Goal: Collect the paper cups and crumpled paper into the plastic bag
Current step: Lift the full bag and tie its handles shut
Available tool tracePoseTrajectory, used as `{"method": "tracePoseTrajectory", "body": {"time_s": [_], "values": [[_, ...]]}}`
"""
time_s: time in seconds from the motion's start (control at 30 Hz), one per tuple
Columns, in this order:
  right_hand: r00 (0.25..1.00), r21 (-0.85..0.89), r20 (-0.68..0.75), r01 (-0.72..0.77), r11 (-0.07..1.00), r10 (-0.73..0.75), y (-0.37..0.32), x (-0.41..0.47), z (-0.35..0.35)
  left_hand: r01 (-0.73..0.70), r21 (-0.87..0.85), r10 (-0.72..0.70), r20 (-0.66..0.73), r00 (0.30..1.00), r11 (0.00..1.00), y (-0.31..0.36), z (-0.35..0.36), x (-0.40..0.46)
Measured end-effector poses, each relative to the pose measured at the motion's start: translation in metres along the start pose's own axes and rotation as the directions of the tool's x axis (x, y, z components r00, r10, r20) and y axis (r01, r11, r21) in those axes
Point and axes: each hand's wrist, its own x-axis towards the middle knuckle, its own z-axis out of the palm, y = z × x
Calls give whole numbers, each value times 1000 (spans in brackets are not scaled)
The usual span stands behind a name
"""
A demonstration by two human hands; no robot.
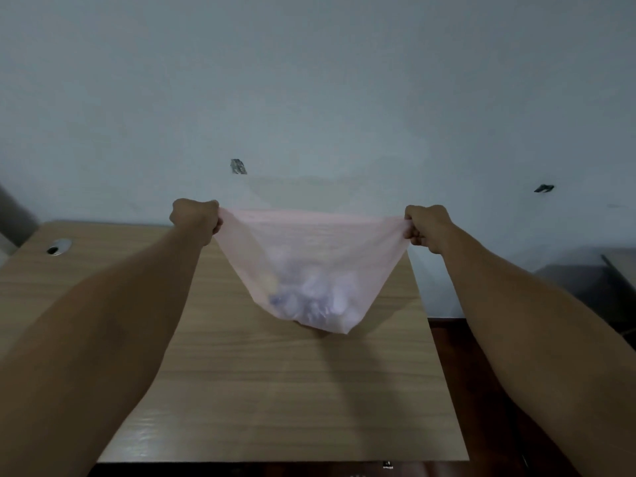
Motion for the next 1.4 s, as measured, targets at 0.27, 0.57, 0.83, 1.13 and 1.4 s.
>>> {"method": "tracePoseTrajectory", "body": {"time_s": [0.27, 0.57, 0.83, 1.13, 1.4], "values": [[1000, -21, -15, -27, 999, 26, 9, 0, 10, -834, 419, 788, 341, 512, 360, -23, 43, -41], [992, -59, -87, -93, 994, 88, 16, 5, 7, -950, 271, 467, 827, 313, 157, -47, 100, -73], [732, -665, 336, 630, 402, -592, -1, -10, 61, -858, 394, 314, 812, 492, 329, -25, 110, -79], [721, -670, 544, 681, 296, -429, 1, -26, 112, -904, 314, 619, 782, 73, -289, -46, 91, -81], [669, -641, 569, 725, 251, -478, 10, -24, 119, -857, 510, 534, 747, 396, -78, -58, 96, -88]]}}
